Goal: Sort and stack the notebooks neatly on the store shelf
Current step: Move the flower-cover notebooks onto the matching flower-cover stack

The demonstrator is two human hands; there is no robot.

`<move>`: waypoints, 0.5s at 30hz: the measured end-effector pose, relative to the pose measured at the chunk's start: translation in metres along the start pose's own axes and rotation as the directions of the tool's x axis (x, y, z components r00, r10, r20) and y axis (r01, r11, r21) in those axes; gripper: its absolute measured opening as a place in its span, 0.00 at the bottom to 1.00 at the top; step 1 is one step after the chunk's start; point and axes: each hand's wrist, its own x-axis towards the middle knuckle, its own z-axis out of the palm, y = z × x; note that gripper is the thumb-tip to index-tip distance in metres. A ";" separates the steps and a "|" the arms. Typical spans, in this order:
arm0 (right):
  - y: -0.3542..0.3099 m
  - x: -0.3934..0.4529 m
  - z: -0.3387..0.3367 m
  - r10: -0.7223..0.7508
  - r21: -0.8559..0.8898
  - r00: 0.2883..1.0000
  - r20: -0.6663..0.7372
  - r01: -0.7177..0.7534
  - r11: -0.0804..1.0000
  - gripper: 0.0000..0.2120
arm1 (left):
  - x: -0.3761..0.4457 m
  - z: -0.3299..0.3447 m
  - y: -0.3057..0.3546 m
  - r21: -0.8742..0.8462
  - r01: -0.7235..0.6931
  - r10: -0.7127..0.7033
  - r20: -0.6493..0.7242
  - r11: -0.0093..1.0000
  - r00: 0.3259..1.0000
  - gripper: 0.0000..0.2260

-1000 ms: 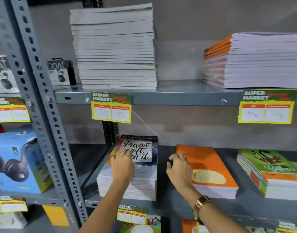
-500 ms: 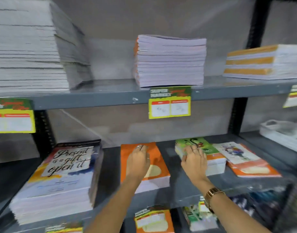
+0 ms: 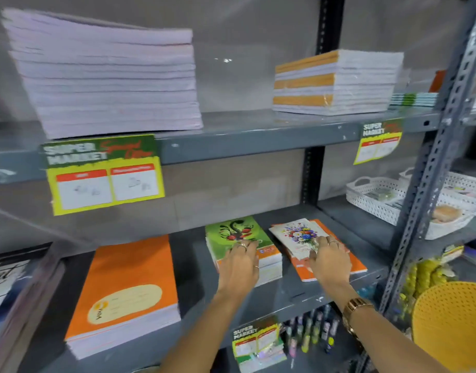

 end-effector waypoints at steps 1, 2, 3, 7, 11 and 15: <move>0.008 0.005 0.002 0.021 -0.001 1.000 0.020 -0.021 1.000 0.19 | 0.002 0.008 0.007 -0.008 -0.027 0.027 -0.001 1.000 1.000 0.16; 0.017 0.012 0.006 0.048 0.008 0.998 0.044 -0.049 0.999 0.20 | 0.004 0.018 0.015 -0.017 -0.054 0.054 0.009 0.998 0.999 0.17; 0.025 0.019 0.009 0.082 0.028 0.994 0.070 -0.084 0.996 0.20 | 0.006 0.029 0.023 -0.019 -0.077 0.078 0.021 0.997 0.997 0.17; 0.047 0.041 0.021 0.195 0.115 0.961 0.195 -0.220 0.969 0.21 | 0.006 0.066 0.042 0.096 -0.219 0.206 0.134 0.971 0.969 0.21; 0.057 0.058 0.030 0.236 0.102 0.931 0.279 -0.273 0.957 0.26 | 0.007 0.090 0.050 0.075 -0.416 0.355 0.396 0.906 0.847 0.27; 0.057 0.072 0.035 0.291 0.093 0.897 0.333 -0.338 0.936 0.32 | 0.004 0.105 0.054 -0.002 -0.313 0.280 0.450 0.950 0.848 0.34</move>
